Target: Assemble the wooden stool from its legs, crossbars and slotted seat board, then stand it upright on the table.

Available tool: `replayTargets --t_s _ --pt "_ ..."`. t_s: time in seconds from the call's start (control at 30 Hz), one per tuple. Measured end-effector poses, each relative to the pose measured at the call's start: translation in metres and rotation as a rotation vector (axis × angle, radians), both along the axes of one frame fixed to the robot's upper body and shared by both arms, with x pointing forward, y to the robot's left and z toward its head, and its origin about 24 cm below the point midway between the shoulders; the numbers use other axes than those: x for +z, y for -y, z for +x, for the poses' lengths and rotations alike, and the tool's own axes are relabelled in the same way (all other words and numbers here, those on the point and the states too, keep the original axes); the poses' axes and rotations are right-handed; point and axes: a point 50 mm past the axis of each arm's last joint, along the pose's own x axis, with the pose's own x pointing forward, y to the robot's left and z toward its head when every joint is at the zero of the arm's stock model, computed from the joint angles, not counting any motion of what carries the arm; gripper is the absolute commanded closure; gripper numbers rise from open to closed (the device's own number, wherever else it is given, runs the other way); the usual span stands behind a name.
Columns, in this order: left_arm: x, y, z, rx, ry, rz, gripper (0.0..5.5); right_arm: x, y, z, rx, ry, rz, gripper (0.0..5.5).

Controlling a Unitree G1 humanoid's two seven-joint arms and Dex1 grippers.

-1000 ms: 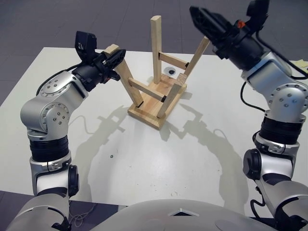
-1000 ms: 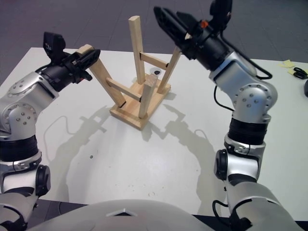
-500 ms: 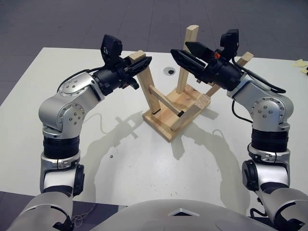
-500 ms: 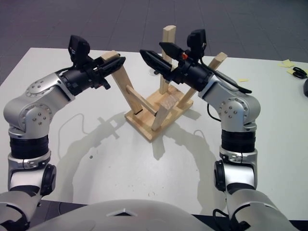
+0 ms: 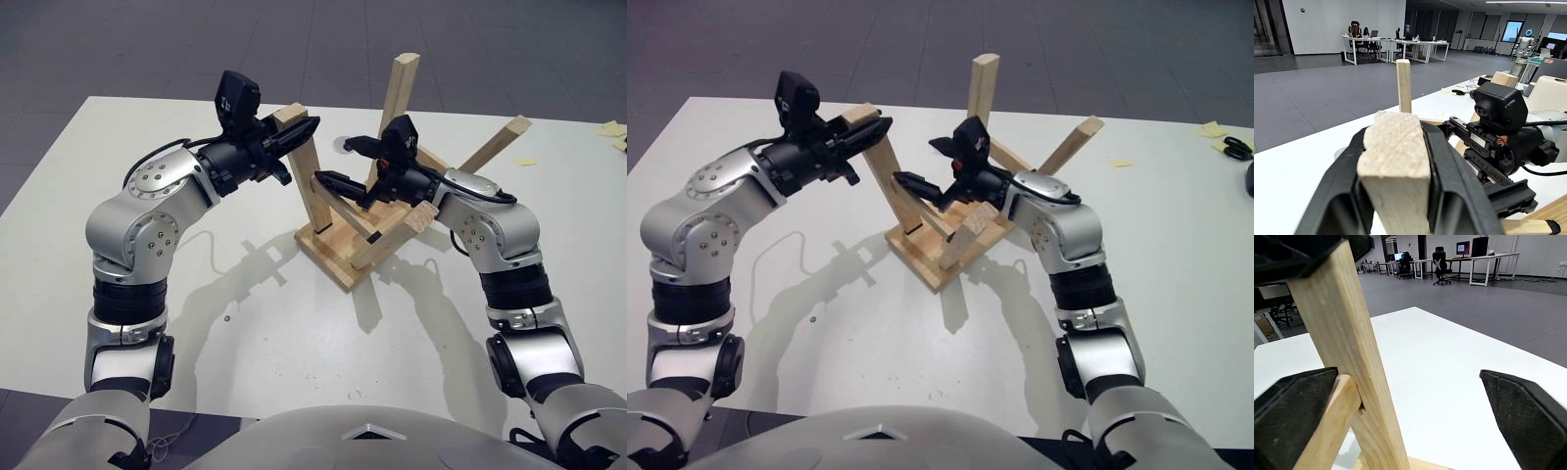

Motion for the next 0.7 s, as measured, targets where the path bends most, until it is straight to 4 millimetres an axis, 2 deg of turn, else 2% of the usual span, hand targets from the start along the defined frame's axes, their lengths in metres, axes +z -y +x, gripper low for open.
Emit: replayTargets --t_s 0.2,0.47,0.57,0.67,0.7 --pt "-0.007 0.000 0.000 0.010 -0.035 0.005 4.43 -0.003 -0.004 0.000 0.045 0.138 -0.181 0.10" --pt "-0.010 -0.001 0.000 0.017 -0.041 0.008 4.43 0.000 -0.008 -0.004 0.035 0.210 -0.246 0.10" --pt "-0.010 0.000 -0.001 0.016 -0.038 0.007 4.43 0.000 -0.007 -0.005 0.023 0.202 -0.226 0.10" --pt "-0.009 0.000 -0.002 0.013 -0.032 0.005 4.43 -0.002 -0.003 -0.005 -0.001 0.104 -0.099 0.10" --pt "-0.009 0.001 -0.002 0.010 -0.027 0.002 4.43 0.000 0.001 -0.005 -0.010 0.032 -0.007 0.10"
